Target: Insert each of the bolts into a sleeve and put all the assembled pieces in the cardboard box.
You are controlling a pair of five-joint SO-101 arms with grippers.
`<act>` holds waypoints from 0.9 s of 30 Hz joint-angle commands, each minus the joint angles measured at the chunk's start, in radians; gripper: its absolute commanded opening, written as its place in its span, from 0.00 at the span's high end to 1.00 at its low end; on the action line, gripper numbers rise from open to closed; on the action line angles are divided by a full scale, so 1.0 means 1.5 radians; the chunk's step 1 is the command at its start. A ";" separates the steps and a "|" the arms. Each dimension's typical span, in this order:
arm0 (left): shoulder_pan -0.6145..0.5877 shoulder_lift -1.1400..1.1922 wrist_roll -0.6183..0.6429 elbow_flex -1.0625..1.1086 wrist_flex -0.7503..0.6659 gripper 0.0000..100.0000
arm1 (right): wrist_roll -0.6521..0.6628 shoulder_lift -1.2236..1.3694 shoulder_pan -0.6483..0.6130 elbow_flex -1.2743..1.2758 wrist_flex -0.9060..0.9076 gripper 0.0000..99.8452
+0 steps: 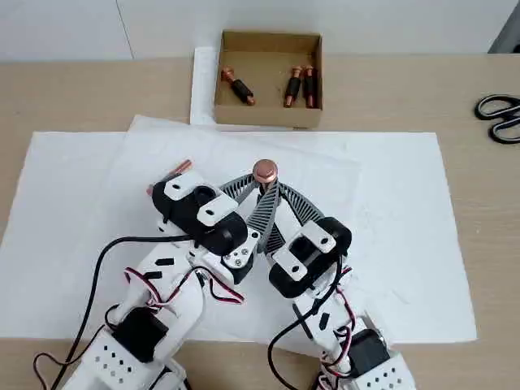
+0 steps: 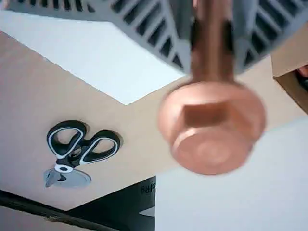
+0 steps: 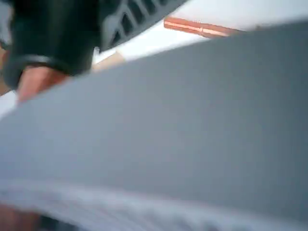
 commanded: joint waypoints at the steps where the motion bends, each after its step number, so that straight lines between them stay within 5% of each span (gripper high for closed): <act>1: -0.006 -0.014 -0.004 -0.004 -0.018 0.99 | 0.002 -0.012 -0.001 0.001 -0.016 1.00; 9: -0.002 -0.014 -0.043 -0.007 0.053 0.80 | 0.004 -0.012 0.003 0.001 -0.012 1.00; 27: -0.092 -0.015 -0.071 -0.048 -0.032 0.80 | 0.005 -0.012 0.003 0.000 -0.011 1.00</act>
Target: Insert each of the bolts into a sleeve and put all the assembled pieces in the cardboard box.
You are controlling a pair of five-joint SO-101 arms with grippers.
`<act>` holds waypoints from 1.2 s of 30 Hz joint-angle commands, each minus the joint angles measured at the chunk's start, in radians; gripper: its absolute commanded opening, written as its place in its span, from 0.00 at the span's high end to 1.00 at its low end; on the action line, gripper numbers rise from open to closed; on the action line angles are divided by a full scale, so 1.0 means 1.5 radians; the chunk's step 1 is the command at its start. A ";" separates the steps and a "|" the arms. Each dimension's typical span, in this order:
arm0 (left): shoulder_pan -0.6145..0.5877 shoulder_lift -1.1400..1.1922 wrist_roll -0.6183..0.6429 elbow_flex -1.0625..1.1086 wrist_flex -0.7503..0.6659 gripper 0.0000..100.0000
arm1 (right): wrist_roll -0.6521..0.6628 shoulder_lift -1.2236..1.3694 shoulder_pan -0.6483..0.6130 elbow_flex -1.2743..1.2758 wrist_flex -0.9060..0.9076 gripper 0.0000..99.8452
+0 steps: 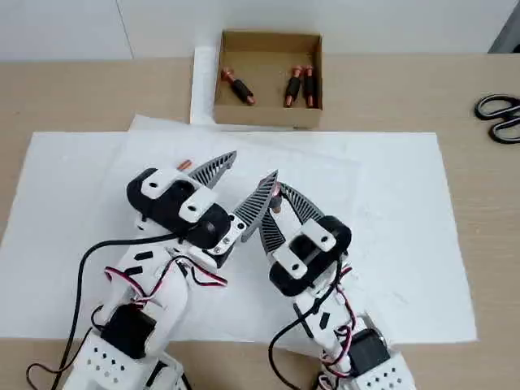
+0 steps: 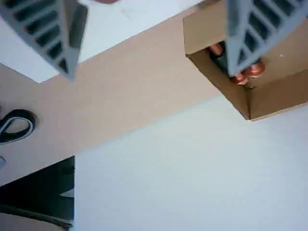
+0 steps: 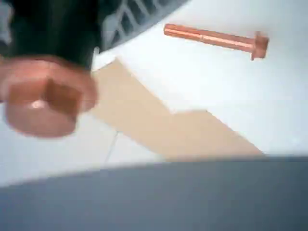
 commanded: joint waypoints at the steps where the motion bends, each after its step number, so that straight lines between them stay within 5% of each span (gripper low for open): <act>1: -0.008 -0.010 -0.001 -0.042 -0.036 0.80 | 0.005 -0.012 0.001 0.000 -0.011 1.00; 5: -0.065 -0.011 -0.001 -0.130 -0.050 0.83 | 0.006 -0.006 0.004 0.003 -0.004 1.00; 10: -0.166 -0.012 -0.001 -0.166 -0.047 0.99 | 0.006 -0.011 0.038 0.001 0.113 1.00; 18: -0.176 -0.089 0.000 0.026 -0.040 0.99 | 0.002 -0.012 0.157 -0.089 0.119 1.00; 24: -0.170 -0.358 0.000 0.141 0.097 0.99 | -0.003 -0.006 0.169 -0.173 0.265 1.00; 29: -0.192 -0.329 0.000 0.086 0.250 0.99 | -0.042 -0.004 0.173 -0.223 0.355 1.00; 36: -0.252 -0.337 -0.001 0.114 0.254 0.99 | -0.043 0.035 0.173 -0.299 0.351 1.00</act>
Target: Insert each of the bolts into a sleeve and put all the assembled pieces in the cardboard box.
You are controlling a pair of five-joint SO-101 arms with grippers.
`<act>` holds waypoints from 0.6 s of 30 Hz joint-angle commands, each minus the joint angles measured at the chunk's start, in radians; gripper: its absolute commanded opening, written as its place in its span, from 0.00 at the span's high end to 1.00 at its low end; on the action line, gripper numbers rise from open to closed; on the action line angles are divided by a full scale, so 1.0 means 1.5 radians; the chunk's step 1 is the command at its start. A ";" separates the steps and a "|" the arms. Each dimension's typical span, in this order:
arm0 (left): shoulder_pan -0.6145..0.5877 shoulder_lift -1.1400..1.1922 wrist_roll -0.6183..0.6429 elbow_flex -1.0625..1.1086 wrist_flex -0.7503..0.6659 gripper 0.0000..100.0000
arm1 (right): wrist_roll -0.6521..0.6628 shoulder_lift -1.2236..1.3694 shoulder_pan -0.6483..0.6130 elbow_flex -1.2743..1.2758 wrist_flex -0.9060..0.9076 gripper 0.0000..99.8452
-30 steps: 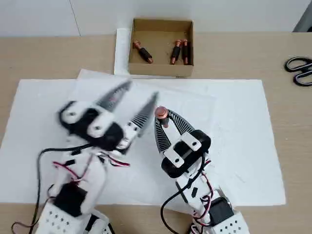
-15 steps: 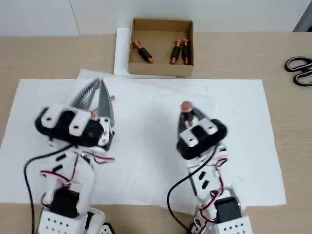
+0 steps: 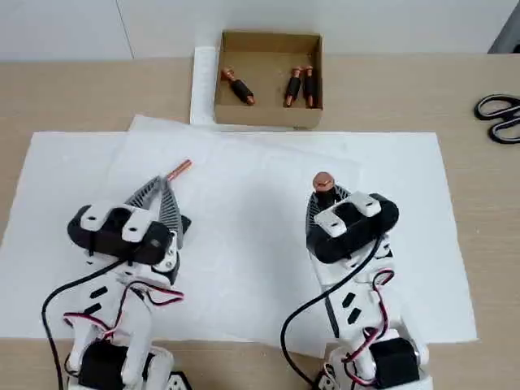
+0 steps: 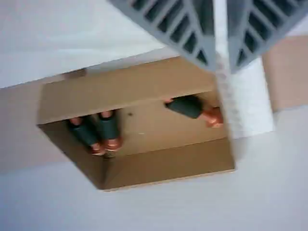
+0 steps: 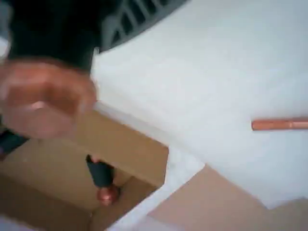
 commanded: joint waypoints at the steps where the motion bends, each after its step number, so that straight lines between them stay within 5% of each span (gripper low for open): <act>1: -0.045 -0.021 -0.003 0.002 0.002 0.99 | -0.010 0.044 0.007 -0.109 -0.001 1.00; 6: -0.109 -0.026 -0.003 0.015 0.002 0.99 | -0.010 0.248 0.008 -0.214 -0.013 1.00; 18: -0.121 -0.026 -0.003 0.053 -0.002 0.99 | -0.008 0.815 0.070 -0.455 -0.346 1.00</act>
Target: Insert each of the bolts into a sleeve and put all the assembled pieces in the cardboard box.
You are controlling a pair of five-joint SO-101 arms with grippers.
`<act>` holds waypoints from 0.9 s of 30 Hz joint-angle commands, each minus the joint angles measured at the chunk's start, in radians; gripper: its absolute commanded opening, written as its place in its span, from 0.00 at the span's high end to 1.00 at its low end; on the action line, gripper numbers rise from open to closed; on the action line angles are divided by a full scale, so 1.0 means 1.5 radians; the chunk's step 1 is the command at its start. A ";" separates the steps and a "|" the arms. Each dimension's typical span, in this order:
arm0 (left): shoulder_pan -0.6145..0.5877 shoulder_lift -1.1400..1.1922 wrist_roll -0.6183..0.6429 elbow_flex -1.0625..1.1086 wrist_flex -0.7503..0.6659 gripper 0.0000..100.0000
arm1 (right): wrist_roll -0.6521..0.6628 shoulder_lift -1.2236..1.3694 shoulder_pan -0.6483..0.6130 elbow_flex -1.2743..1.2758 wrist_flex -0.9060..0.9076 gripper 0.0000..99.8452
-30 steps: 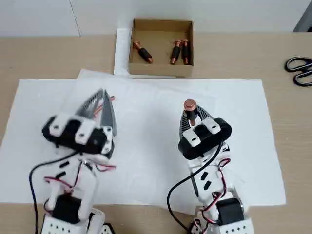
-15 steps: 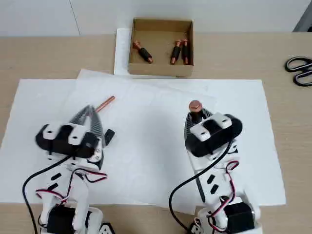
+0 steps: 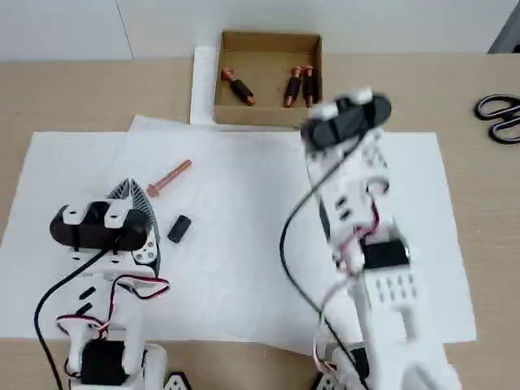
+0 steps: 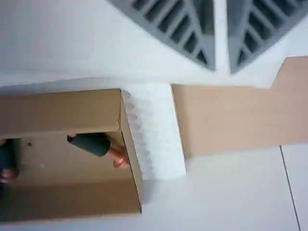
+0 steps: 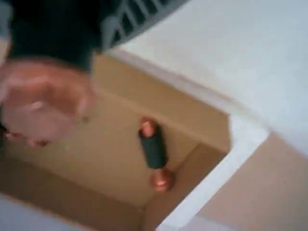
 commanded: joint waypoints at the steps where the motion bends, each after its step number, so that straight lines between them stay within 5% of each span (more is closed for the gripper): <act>1: -0.005 -0.008 -0.001 -0.003 -0.015 0.99 | -0.008 0.162 0.010 -0.153 -0.075 1.00; 7: -0.005 -0.008 -0.001 0.001 -0.103 0.99 | -0.008 0.389 0.006 -0.356 -0.167 1.00; 27: -0.006 -0.008 -0.002 0.001 -0.104 0.99 | -0.007 1.090 0.007 -1.092 -0.220 1.00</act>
